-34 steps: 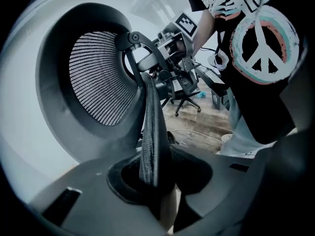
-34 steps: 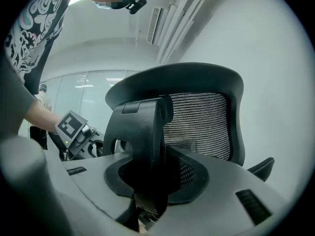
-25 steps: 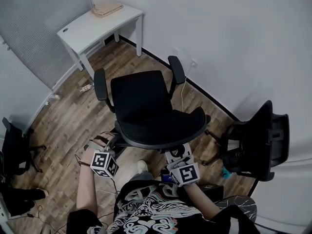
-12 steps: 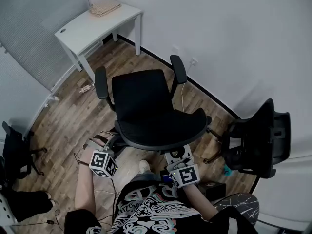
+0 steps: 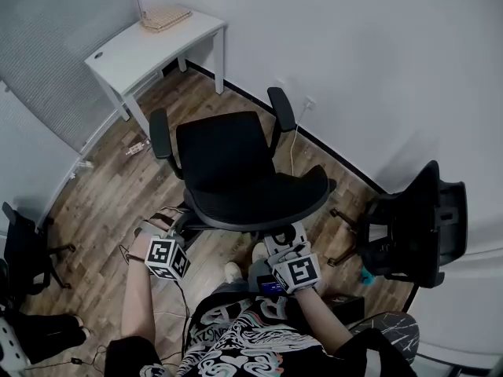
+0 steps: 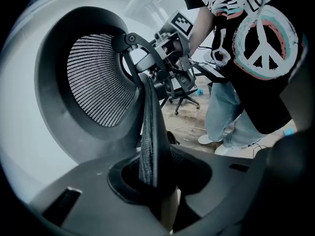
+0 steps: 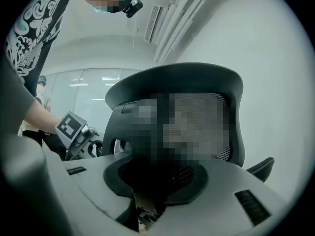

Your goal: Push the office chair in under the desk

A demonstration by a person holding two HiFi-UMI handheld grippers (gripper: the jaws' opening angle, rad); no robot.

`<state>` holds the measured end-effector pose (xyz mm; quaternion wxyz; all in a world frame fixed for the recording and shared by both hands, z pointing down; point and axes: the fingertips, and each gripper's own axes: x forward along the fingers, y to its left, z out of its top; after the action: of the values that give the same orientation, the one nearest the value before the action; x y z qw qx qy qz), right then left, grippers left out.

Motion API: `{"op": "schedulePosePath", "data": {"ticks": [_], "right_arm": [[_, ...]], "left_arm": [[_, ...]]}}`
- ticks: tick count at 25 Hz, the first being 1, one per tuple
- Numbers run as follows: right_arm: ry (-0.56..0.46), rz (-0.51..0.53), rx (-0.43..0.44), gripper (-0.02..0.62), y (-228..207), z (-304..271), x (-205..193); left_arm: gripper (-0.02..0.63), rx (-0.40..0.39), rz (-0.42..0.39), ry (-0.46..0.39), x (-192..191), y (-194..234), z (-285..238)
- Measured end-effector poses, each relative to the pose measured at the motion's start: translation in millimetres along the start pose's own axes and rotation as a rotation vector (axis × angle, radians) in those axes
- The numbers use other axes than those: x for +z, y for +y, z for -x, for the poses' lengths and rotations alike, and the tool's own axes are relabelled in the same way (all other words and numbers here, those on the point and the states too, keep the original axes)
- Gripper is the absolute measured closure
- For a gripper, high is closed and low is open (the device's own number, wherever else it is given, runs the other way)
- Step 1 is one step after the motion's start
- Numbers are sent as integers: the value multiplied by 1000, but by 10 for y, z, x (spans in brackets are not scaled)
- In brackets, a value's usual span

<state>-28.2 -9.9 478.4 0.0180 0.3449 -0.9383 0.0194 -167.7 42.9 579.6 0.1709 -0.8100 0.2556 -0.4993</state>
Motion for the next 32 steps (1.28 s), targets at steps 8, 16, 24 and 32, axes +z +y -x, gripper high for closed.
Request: {"op": "schedulePosePath", "data": {"ticks": [8,16,24,32], "right_arm": [[-7,13,21,482,-87,-332,36],[-5,22,39,482,-221,-619,42],[-13,21,49,482,-329,-841,78],[-33,28,63,483,-398,-993,103]], "left_arm": [[478,3,8,0,-164,276,-77],[479,13,16,8,-282,507,-196],[479,14,26,13,-362,714,-277],[479,27,29,16,-426,846,-332]]}}
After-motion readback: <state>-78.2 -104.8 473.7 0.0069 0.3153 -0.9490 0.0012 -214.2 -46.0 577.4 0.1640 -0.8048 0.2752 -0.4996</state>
